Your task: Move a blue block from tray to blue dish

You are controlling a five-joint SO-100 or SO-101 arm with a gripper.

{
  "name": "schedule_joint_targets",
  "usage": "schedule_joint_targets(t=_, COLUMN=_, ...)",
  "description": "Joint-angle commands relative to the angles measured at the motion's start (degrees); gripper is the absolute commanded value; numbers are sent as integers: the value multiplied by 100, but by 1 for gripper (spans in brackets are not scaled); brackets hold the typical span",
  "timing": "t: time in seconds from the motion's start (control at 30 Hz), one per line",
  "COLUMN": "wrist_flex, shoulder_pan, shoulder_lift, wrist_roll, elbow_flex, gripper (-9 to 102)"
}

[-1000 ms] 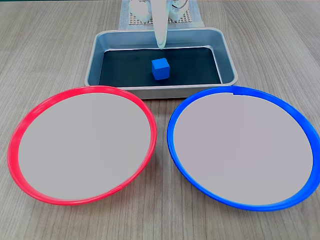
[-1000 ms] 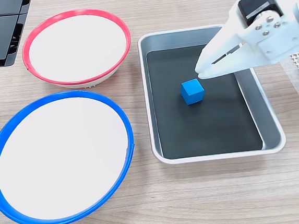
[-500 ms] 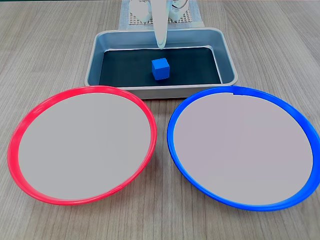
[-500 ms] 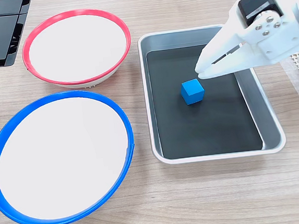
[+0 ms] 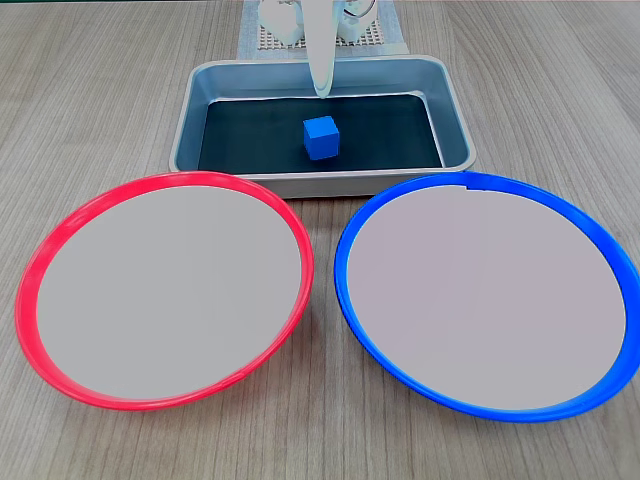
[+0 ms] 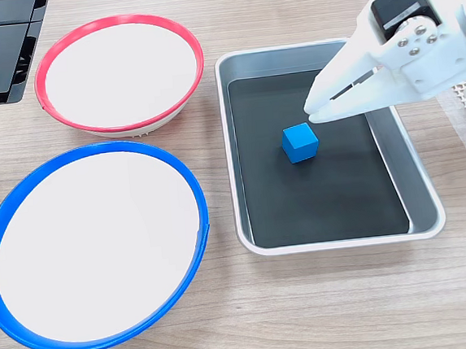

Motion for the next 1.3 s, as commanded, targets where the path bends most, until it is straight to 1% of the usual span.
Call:
schedule_joint_targets(t=0.0, wrist_flex=18, shoulder_pan=-35, shoulder_lift=149, wrist_roll=-44, elbow_flex=9, gripper=0)
schedule_joint_targets(t=0.27, wrist_flex=18, shoulder_pan=-53, shoulder_lift=149, wrist_roll=-53, elbow_flex=9, gripper=0)
schedule_joint_targets(t=0.37, wrist_flex=44, shoulder_pan=-79, shoulder_lift=132, wrist_roll=-483, elbow_flex=-53, gripper=0)
schedule_joint_targets(t=0.47, wrist_flex=308, shoulder_pan=-53, shoulder_lift=-387, wrist_roll=-1556, elbow_flex=-650, gripper=0)
schedule_joint_targets(t=0.7, wrist_flex=853, shoulder_pan=281, shoulder_lift=-2742, wrist_roll=-4597, elbow_flex=-2540, gripper=0)
schedule_joint_targets(t=0.73, wrist_flex=870, shoulder_pan=352, shoulder_lift=-3076, wrist_roll=-4852, elbow_flex=-2760, gripper=0)
schedule_joint_targets(t=0.83, wrist_flex=835, shoulder_pan=536, shoulder_lift=-4175, wrist_roll=-5713, elbow_flex=-3419, gripper=6)
schedule_joint_targets(t=1.0, wrist_flex=519, shoulder_pan=624, shoulder_lift=-5361, wrist_roll=-6952, elbow_flex=-3806, gripper=19)
schedule_joint_targets(t=1.07, wrist_flex=246, shoulder_pan=642, shoulder_lift=-5695, wrist_roll=-7822, elbow_flex=-3656, gripper=22)
schedule_joint_targets(t=1.1, wrist_flex=62, shoulder_pan=659, shoulder_lift=-5889, wrist_roll=-8253, elbow_flex=-3533, gripper=25)
schedule_joint_targets(t=1.13, wrist_flex=-26, shoulder_pan=686, shoulder_lift=-6082, wrist_roll=-8868, elbow_flex=-3401, gripper=26)
schedule_joint_targets(t=1.17, wrist_flex=-141, shoulder_pan=686, shoulder_lift=-6161, wrist_roll=-8991, elbow_flex=-3331, gripper=27)
schedule_joint_targets(t=1.2, wrist_flex=-369, shoulder_pan=694, shoulder_lift=-6319, wrist_roll=-9404, elbow_flex=-3164, gripper=28)
schedule_joint_targets(t=1.27, wrist_flex=-712, shoulder_pan=703, shoulder_lift=-6451, wrist_roll=-9703, elbow_flex=-2927, gripper=28)
